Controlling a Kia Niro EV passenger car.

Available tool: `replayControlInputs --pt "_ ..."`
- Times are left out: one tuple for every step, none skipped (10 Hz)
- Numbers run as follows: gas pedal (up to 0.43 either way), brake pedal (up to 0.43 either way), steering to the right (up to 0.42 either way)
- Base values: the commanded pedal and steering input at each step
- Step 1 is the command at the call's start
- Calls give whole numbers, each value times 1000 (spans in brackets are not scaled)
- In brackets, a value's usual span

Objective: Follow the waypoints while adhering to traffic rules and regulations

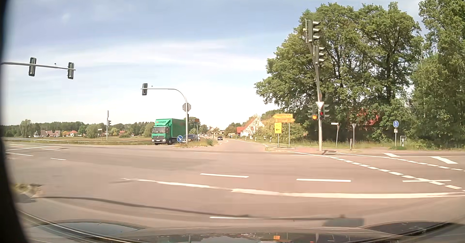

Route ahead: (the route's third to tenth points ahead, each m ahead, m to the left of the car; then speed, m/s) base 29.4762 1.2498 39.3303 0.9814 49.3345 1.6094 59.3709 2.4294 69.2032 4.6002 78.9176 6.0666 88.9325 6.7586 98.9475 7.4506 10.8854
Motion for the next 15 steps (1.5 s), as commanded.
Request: replayControlInputs --pt "150 0 -8" --pt "150 0 -7" --pt "150 0 -7" --pt "150 0 -7" --pt "150 0 -8" --pt "150 0 -8" --pt "157 0 -8" --pt "157 0 -9" --pt "150 0 -6" --pt "150 0 -6" --pt "150 0 -6" --pt "150 0 -6" --pt "150 0 -6" --pt "150 0 -6" --pt "150 0 -6"
